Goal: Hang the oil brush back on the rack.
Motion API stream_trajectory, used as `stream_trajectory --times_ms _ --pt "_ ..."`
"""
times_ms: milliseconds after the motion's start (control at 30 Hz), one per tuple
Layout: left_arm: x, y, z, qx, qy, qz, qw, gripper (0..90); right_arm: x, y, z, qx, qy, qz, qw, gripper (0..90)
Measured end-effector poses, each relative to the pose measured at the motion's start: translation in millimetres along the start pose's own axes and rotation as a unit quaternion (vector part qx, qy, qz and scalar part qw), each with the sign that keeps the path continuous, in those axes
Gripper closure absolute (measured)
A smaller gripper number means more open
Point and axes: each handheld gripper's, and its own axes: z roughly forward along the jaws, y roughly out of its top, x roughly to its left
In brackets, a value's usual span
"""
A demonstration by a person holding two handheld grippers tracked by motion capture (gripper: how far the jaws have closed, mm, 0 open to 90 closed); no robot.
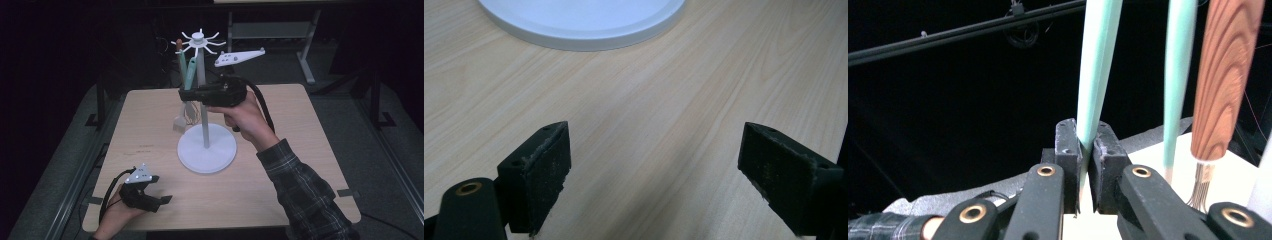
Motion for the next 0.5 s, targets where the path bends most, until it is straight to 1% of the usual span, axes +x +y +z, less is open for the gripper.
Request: stream_trajectory --times_ms 67,100,167,333,400,500 --pt "0.3 0.0 -0.2 0.003 0.001 0.001 1.0000 13.3 -2.9 2.2 0.0 0.001 0.004 0.003 1.0000 84.4" --pt "0.0 -0.1 0.1 0.001 0.000 -0.002 1.0000 13.3 -4.7 2.6 0.2 -0.001 0.004 0.007 1.0000 84.4" --pt "0.0 -0.1 -0.1 0.000 0.000 -0.002 1.0000 13.3 -10.0 2.1 0.6 -0.001 0.007 0.012 0.9999 84.3" --pt "0.1 0.1 -0.3 0.003 -0.001 0.001 1.0000 13.3 -17.8 -1.4 1.2 -0.002 0.001 0.021 0.9998 84.0" --pt "-0.3 0.3 0.1 0.003 -0.001 0.001 1.0000 13.3 -18.6 -1.8 0.4 -0.002 -0.002 0.018 0.9998 83.5" --pt "-1.1 0.4 0.9 0.002 -0.003 -0.002 1.0000 13.3 -18.8 -2.5 -1.9 0.000 -0.017 0.011 0.9998 82.3"
